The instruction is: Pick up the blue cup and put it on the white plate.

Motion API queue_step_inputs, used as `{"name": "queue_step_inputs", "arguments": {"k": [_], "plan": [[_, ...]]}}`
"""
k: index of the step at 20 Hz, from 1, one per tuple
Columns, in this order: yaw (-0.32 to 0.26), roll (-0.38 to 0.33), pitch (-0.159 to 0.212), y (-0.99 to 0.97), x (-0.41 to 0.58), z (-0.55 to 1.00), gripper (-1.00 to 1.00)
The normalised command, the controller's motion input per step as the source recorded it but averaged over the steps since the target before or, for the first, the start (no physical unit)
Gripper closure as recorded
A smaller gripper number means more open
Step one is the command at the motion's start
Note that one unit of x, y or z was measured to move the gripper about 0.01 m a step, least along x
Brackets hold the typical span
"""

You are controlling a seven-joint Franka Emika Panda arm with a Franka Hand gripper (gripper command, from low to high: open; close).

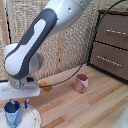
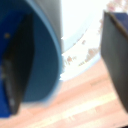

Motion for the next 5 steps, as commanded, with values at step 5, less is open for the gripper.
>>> {"name": "queue_step_inputs", "arguments": {"k": [5], "plan": [[0.104,-0.057,-0.169,-0.36,0.229,0.67,-1.00]]}}
